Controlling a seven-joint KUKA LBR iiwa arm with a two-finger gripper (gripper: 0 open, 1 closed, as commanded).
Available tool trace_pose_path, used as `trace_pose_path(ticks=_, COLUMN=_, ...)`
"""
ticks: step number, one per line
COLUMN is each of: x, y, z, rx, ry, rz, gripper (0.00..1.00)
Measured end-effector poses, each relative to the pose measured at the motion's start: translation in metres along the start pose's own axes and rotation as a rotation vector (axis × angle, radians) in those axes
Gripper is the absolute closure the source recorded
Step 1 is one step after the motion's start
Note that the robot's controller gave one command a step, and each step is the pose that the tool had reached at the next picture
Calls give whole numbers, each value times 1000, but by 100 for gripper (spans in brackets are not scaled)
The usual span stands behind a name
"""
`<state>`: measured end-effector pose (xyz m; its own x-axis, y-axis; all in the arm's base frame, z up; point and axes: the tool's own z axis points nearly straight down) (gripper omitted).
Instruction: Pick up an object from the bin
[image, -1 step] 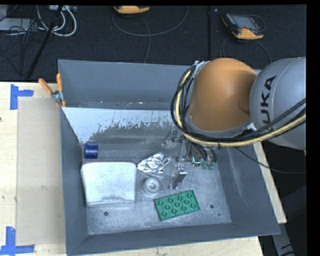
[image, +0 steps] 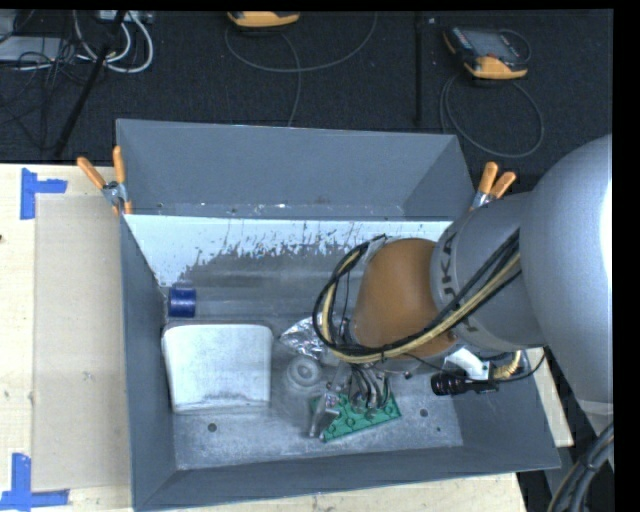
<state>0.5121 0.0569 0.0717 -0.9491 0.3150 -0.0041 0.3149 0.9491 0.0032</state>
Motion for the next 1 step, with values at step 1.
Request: trace_pose_path(ticks=1, x=44, y=121, z=-46, rx=1, ry=3, rz=-127, gripper=0)
